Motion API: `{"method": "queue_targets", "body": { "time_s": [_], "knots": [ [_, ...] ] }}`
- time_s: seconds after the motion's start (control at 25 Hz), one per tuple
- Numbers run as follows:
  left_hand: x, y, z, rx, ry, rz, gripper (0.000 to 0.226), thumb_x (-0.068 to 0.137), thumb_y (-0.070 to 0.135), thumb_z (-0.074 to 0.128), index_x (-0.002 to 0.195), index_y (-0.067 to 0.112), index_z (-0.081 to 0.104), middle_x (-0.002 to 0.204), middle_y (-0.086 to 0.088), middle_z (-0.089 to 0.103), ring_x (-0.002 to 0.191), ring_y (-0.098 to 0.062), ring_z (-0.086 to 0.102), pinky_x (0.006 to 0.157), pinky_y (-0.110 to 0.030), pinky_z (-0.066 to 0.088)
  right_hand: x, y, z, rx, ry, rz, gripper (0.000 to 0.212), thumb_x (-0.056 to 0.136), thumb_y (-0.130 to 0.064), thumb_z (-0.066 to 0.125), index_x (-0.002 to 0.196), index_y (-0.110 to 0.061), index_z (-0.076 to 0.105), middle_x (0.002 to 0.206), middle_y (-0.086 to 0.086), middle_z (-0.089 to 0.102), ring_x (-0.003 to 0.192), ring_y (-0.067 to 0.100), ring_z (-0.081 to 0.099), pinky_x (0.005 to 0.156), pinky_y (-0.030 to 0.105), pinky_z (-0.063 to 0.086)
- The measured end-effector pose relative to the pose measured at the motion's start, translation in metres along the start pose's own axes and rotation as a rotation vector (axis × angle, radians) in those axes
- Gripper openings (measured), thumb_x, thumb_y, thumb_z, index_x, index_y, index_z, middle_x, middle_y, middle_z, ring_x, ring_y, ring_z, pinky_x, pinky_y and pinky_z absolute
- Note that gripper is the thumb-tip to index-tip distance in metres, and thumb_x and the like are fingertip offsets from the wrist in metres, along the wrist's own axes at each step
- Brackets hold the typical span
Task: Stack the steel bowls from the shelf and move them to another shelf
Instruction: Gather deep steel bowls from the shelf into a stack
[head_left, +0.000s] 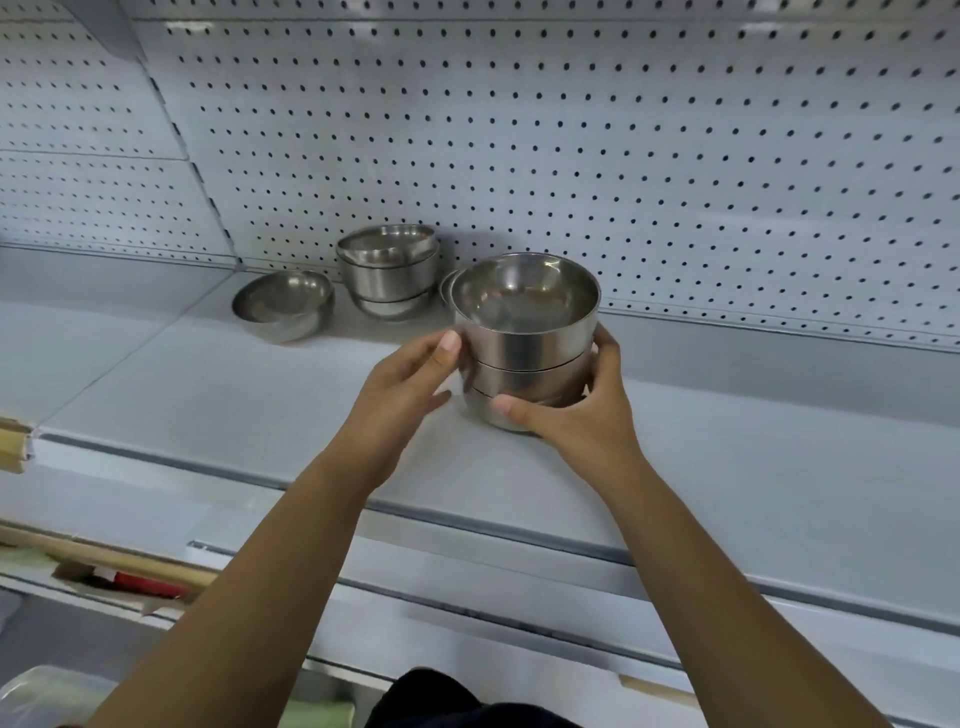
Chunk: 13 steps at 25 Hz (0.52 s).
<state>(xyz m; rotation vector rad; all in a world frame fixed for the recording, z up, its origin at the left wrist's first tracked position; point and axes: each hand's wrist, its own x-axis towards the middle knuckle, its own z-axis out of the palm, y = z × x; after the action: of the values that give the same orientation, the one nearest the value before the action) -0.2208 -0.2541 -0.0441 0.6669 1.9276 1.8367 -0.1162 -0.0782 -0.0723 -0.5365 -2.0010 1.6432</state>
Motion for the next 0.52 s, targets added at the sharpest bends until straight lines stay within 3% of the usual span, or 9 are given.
{"method": "queue_targets", "body": {
  "time_s": [0.12, 0.24, 0.28, 0.36, 0.44, 0.52],
  "knots": [
    [0.031, -0.001, -0.006, 0.193, 0.358, 0.147, 0.026, 0.095, 0.041, 0.07, 0.116, 0.026, 0.07, 0.111, 0.012, 0.072, 0.112, -0.013, 0.067, 0.098, -0.026, 0.053, 0.003, 0.007, -0.01, 0.027, 0.066, 0.019, 0.124, 0.056, -0.037, 0.103, 0.152, -0.047, 0.026, 0.142, -0.017, 0.052, 0.125, -0.002, 0.056, 0.092, 0.016, 0.052],
    [0.074, 0.0, -0.032, 0.389, 0.613, 0.261, 0.042, 0.087, 0.039, 0.074, 0.123, 0.023, 0.061, 0.128, 0.002, 0.059, 0.128, -0.021, 0.052, 0.111, -0.037, 0.043, 0.006, 0.011, -0.009, 0.048, 0.077, 0.025, 0.126, 0.054, -0.04, 0.103, 0.152, -0.048, 0.024, 0.141, -0.02, 0.051, 0.127, 0.0, 0.057, 0.098, 0.023, 0.053],
    [0.086, 0.0, -0.039, 0.464, 0.648, 0.251, 0.051, 0.086, 0.037, 0.076, 0.131, 0.021, 0.058, 0.141, -0.005, 0.05, 0.137, -0.024, 0.043, 0.115, -0.032, 0.036, 0.006, 0.011, -0.009, 0.052, 0.068, 0.022, 0.126, 0.054, -0.041, 0.103, 0.152, -0.049, 0.024, 0.142, -0.022, 0.05, 0.127, -0.001, 0.056, 0.097, 0.021, 0.052],
    [0.105, 0.002, -0.048, 0.551, 0.667, 0.169, 0.06, 0.087, 0.04, 0.076, 0.138, 0.02, 0.054, 0.154, -0.012, 0.035, 0.144, -0.027, 0.031, 0.107, -0.02, 0.028, 0.007, 0.01, -0.008, 0.052, 0.055, 0.009, 0.125, 0.056, -0.039, 0.103, 0.152, -0.048, 0.023, 0.141, -0.027, 0.048, 0.126, -0.006, 0.054, 0.091, 0.012, 0.05],
    [0.118, -0.001, -0.058, 0.614, 0.629, 0.126, 0.06, 0.085, 0.052, 0.072, 0.132, 0.018, 0.058, 0.142, -0.011, 0.05, 0.137, -0.031, 0.042, 0.105, -0.028, 0.035, 0.007, 0.009, -0.008, 0.048, 0.051, 0.009, 0.123, 0.056, -0.039, 0.103, 0.151, -0.049, 0.024, 0.141, -0.027, 0.049, 0.126, -0.007, 0.054, 0.086, 0.009, 0.051],
    [0.125, -0.002, -0.064, 0.603, 0.589, 0.172, 0.054, 0.084, 0.055, 0.07, 0.121, 0.016, 0.063, 0.114, -0.004, 0.066, 0.114, -0.03, 0.06, 0.1, -0.038, 0.046, 0.008, 0.01, -0.009, 0.044, 0.06, 0.009, 0.121, 0.056, -0.04, 0.103, 0.148, -0.053, 0.025, 0.142, -0.024, 0.05, 0.127, -0.005, 0.055, 0.088, 0.01, 0.051]
  ]
}}
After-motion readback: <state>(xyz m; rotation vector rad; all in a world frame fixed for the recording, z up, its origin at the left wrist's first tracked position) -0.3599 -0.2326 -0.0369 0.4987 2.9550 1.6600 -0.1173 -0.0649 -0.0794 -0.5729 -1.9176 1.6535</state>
